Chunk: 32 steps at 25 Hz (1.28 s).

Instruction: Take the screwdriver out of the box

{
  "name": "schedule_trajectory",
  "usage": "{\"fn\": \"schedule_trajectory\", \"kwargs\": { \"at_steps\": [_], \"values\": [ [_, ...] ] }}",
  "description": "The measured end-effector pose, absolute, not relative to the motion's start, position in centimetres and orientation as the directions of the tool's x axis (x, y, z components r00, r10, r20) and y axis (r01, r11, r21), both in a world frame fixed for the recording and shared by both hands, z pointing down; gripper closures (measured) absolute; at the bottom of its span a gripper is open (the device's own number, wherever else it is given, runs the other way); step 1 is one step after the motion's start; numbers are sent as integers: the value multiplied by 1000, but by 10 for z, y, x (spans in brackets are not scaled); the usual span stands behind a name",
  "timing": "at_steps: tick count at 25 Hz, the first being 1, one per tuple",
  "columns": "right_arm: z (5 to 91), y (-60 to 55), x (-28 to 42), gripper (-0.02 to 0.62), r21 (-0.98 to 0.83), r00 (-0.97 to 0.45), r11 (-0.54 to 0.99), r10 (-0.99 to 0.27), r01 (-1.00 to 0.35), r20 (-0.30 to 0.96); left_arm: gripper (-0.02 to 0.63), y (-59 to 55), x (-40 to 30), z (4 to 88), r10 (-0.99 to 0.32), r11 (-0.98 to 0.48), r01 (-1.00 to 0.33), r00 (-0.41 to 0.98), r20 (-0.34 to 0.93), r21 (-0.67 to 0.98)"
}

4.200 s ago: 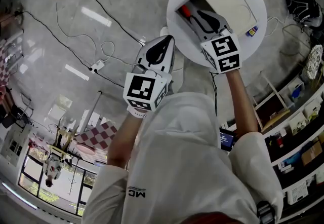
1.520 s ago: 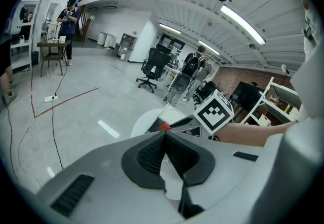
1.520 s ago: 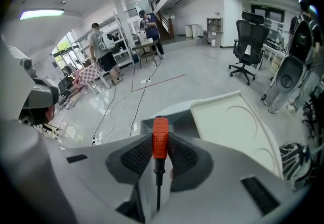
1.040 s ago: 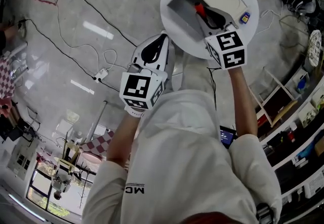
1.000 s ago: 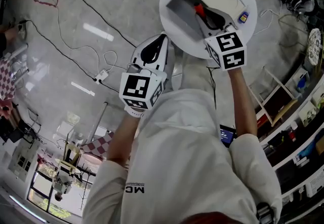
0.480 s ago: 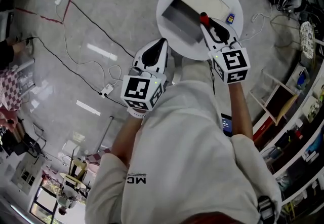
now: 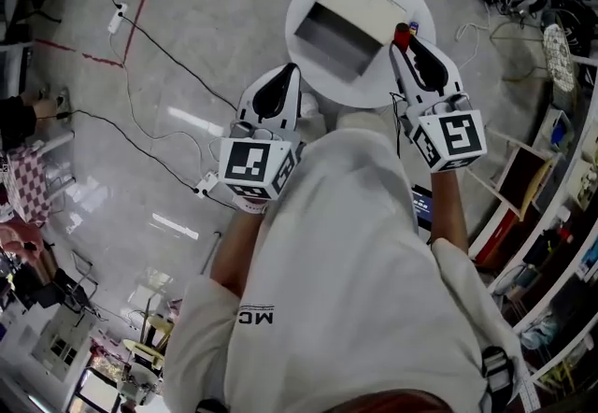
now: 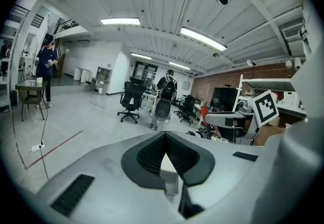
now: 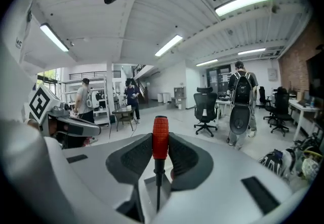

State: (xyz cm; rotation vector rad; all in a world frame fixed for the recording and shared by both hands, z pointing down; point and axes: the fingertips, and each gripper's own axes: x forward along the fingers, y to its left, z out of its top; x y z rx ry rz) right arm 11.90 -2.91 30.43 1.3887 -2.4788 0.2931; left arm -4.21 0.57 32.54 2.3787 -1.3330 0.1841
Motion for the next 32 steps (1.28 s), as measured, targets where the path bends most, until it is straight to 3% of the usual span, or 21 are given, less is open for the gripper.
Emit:
{"fn": "schedule_trajectory", "kwargs": {
  "at_steps": [14,32],
  "values": [
    [242,29,170,443,-30,-401,400,-908,-916,118,595,12,-45,279,-813,-508,-836,545,207,207],
    [256,34,169,443,-22,-391,392,-911,-920,133,595,13,-29,277,-797,-534,-824,565,211,190]
  ]
}}
